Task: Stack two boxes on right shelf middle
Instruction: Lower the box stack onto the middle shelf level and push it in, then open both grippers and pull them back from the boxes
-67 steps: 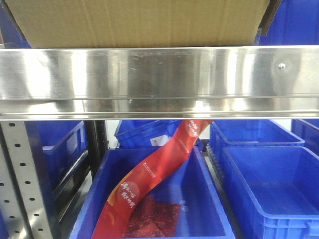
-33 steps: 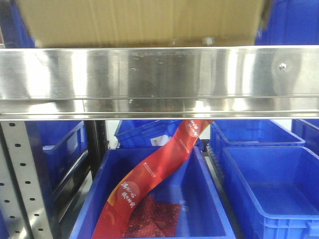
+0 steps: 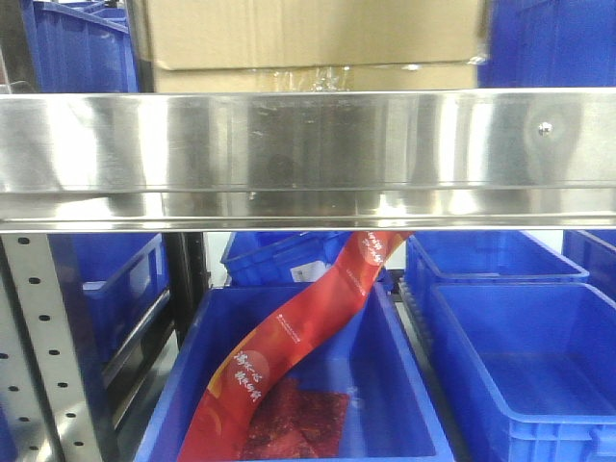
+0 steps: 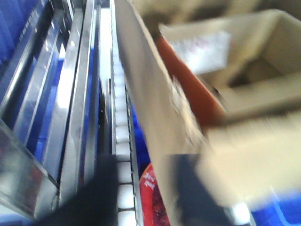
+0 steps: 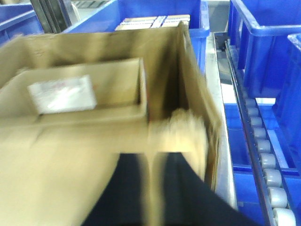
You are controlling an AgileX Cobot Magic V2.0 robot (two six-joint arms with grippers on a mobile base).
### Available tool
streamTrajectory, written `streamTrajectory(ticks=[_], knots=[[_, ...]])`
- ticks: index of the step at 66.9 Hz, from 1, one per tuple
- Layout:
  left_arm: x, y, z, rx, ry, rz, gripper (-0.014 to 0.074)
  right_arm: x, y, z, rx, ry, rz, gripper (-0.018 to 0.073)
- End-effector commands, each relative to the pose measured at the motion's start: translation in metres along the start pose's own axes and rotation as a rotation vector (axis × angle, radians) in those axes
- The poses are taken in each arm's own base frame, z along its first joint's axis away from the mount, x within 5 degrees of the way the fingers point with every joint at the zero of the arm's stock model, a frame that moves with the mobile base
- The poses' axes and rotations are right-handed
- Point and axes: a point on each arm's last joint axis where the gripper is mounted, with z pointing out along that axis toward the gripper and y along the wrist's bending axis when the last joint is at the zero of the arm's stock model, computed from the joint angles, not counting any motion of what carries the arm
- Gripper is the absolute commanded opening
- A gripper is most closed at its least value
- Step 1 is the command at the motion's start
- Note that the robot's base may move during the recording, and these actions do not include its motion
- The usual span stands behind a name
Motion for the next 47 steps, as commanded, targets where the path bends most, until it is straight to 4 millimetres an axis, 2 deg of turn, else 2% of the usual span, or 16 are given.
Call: streamTrajectory(ticks=[1,13,22,28,37,47], knots=[[-0.004,0.001,-0.005,-0.008,-0.035,0.014,-0.0108,-0.006,0.0,-0.005,-0.008,-0.036,-0.013,-0.0168],[-0.008,0.0,-0.03,0.062,-0.118,-0.031,-0.0108,-0.011,-0.002,-0.025,-0.026,-0.091,-0.019,-0.0168],[0.015,-0.001,-0.046,0.156,-0.239,-0.068,-0.0108,-0.001,-0.002,-0.045,-0.108,-0.215,-0.064,-0.0168],[0.044,0.002,-0.055,0.199,-0.322,-0.081,-0.0108,0.012,-0.003,-0.058,-0.175,-0.29,-0.083,-0.0168],[0.087,0.01,-0.079,0.249,-0.469,-0.086,-0.0108,0.036,-0.007,-0.075,-0.232,-0.33,-0.09,-0.0168],[0.142,0.021,-0.104,0.255,-0.476,-0.085,-0.0108,0.076,-0.018,-0.091,-0.249,-0.299,-0.097,-0.0168]])
